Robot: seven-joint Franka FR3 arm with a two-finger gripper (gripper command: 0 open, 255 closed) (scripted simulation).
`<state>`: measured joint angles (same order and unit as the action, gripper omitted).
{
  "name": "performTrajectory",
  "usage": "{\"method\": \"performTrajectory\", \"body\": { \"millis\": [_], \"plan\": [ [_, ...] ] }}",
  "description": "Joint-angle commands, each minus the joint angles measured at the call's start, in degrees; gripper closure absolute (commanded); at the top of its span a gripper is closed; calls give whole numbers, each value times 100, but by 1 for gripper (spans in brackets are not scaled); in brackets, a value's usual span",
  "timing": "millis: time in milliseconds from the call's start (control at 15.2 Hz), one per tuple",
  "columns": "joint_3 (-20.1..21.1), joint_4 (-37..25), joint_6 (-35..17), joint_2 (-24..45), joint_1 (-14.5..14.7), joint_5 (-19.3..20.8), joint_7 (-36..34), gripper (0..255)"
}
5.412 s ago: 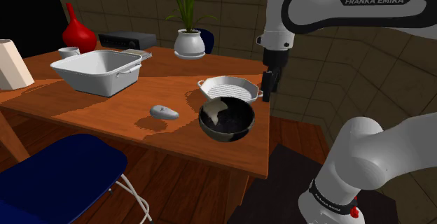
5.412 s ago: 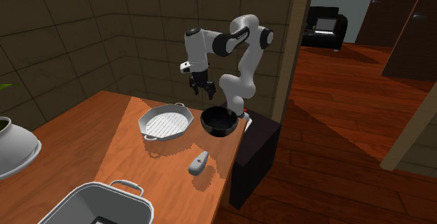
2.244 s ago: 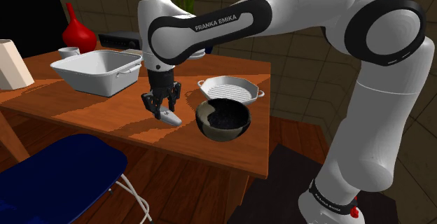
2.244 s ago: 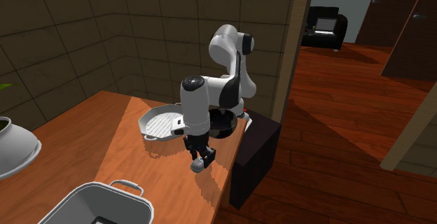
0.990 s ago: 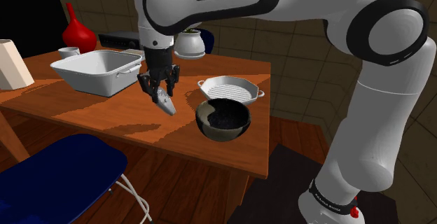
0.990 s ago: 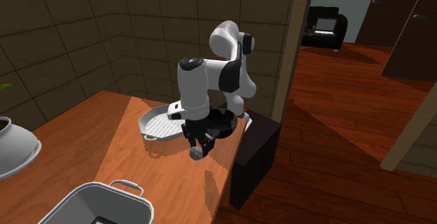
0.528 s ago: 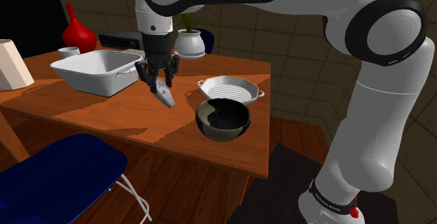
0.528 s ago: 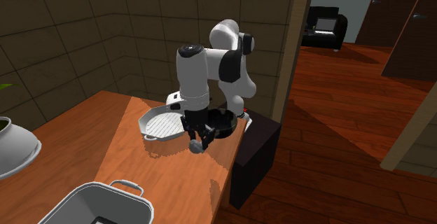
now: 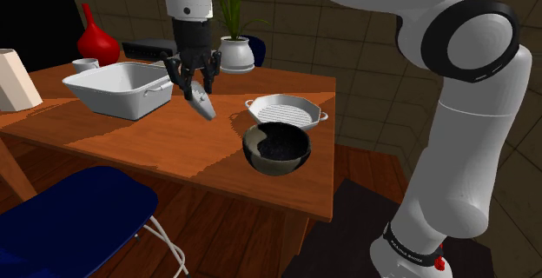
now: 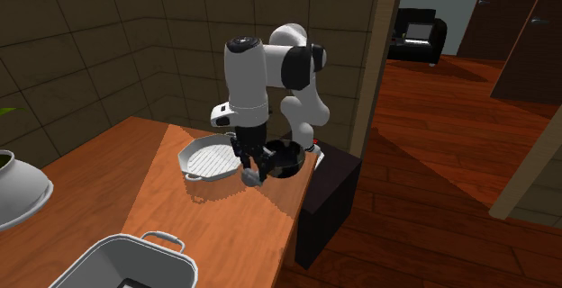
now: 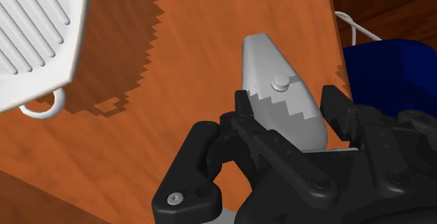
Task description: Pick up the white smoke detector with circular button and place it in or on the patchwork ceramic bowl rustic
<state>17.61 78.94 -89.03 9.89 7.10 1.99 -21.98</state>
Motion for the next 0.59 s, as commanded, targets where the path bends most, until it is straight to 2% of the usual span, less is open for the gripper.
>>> {"method": "performTrajectory", "body": {
  "millis": [0, 264, 528],
  "plan": [
    [7, -242, 195, 52, 18, 17, -16, 255],
    [17, -663, 498, 174, 53, 57, -38, 255],
    [-43, 714, 212, -966, -143, -293, 149, 255]
  ]
}}
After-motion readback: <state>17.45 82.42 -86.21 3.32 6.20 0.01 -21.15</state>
